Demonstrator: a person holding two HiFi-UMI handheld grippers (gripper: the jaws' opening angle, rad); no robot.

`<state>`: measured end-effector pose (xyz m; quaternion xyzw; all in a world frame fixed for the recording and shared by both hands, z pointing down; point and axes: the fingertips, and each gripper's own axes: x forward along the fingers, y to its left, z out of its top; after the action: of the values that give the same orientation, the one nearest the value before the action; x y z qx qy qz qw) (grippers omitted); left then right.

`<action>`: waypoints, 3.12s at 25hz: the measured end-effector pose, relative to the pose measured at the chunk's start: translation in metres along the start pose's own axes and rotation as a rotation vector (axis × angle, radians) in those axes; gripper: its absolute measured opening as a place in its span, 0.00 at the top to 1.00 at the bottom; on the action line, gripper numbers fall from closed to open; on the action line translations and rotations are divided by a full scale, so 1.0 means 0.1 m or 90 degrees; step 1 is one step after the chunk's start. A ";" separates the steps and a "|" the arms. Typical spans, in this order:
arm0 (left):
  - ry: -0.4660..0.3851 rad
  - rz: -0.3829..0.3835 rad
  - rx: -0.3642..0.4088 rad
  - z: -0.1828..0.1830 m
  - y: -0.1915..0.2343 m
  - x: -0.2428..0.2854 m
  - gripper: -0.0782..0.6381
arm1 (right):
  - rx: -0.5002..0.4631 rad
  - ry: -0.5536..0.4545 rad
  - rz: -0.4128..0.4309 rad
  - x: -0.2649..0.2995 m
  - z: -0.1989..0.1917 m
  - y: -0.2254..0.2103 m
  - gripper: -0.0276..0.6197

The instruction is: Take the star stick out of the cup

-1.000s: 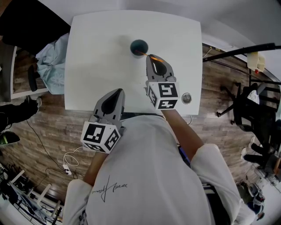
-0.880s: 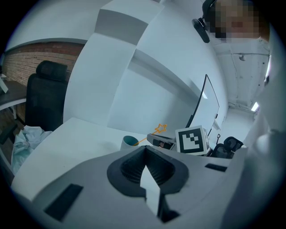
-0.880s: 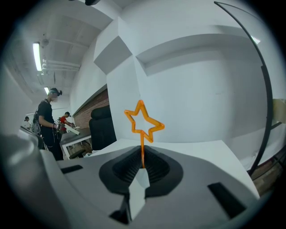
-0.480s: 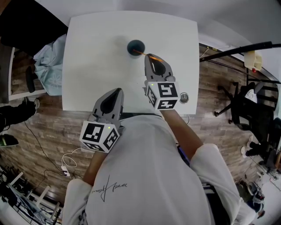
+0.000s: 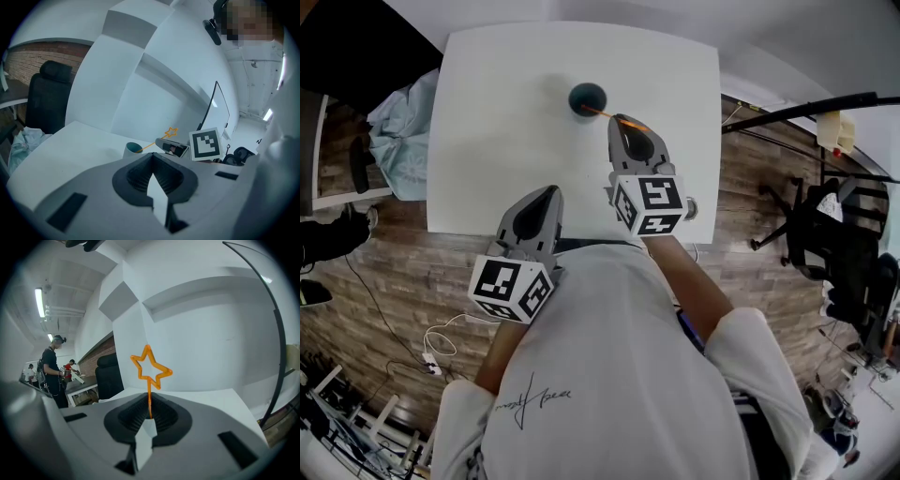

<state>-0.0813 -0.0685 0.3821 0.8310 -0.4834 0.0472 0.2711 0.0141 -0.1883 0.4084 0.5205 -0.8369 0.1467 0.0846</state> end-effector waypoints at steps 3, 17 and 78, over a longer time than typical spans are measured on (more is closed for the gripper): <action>-0.001 0.001 -0.002 -0.01 0.00 -0.01 0.88 | -0.002 -0.003 0.001 -0.02 0.02 0.00 0.92; -0.003 -0.009 -0.013 -0.03 -0.05 -0.02 0.88 | -0.007 -0.017 0.001 -0.19 0.12 -0.03 0.92; 0.021 -0.055 -0.007 -0.21 -0.38 0.04 0.88 | 0.041 -0.061 -0.005 -0.95 0.26 -0.16 0.92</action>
<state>-0.0437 -0.0465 0.3863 0.8486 -0.4429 0.0466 0.2855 0.0708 -0.1234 0.3587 0.5325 -0.8329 0.1483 0.0284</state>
